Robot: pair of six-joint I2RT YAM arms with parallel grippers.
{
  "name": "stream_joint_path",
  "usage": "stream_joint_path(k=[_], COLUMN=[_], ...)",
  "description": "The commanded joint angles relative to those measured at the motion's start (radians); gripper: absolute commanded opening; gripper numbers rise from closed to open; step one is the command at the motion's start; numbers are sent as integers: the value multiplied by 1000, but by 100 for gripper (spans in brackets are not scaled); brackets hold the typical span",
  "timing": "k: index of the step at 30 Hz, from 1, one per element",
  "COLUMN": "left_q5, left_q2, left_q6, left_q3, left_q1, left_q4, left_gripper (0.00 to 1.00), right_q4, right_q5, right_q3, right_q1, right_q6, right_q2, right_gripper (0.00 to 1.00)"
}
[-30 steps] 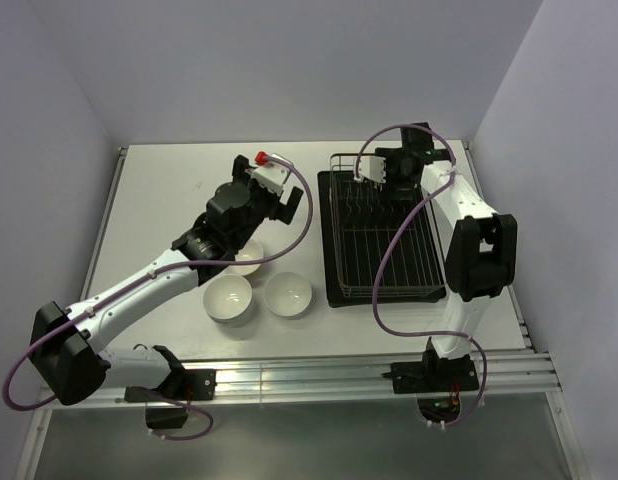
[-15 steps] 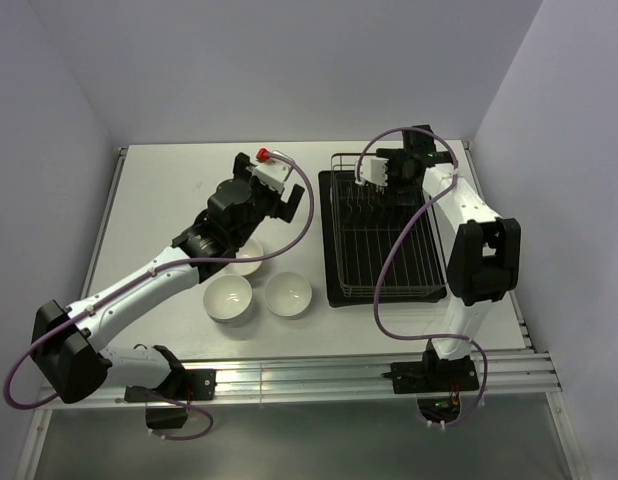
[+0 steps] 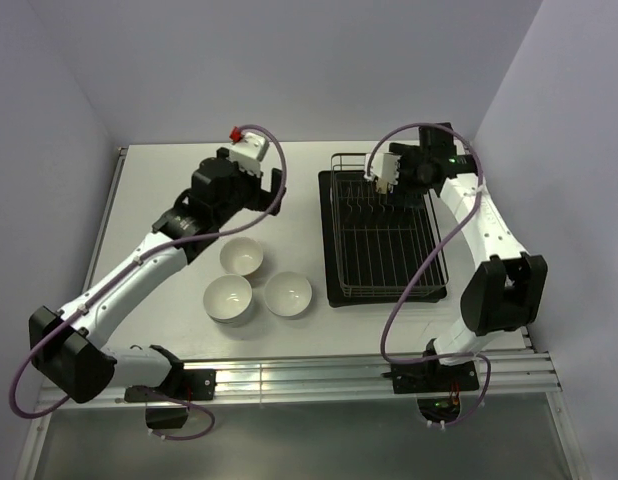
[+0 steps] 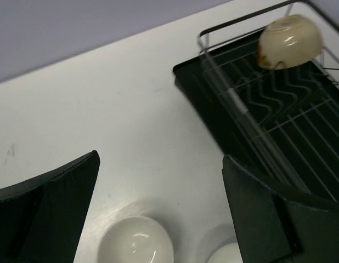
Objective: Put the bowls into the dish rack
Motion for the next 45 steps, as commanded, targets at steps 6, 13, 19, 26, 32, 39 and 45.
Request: stream_joint_path(k=[6,13,19,26,32,39,45], left_q5=[316,485,462,491,467,465,467], left_q2=[64,125,243,331,369,412,444], left_q6=[-135,-60,-17,28,45,43,33], left_q3=[58,-43,-64,-92,-112,-109,-88], left_q1=[304,472,485,488,488,488,488], left_q4=[-282,-335,-366,-375,-363,-352,-348], left_gripper=[98,88,78,66,59,46,39], right_q4=[-212,-384,-458,-490,-481,-486,-480], right_q5=[-192,-334,-437,-464,-461,-464,-477], right_q3=[319,587,629,580,551,543,528], right_q1=[-6,0,15,29,43,49,49], right_q6=[419,665,752,762,748,748,758], right_q2=[-64,16,35,33,33,44,47], right_gripper=[100,100,100,100,100,100,100])
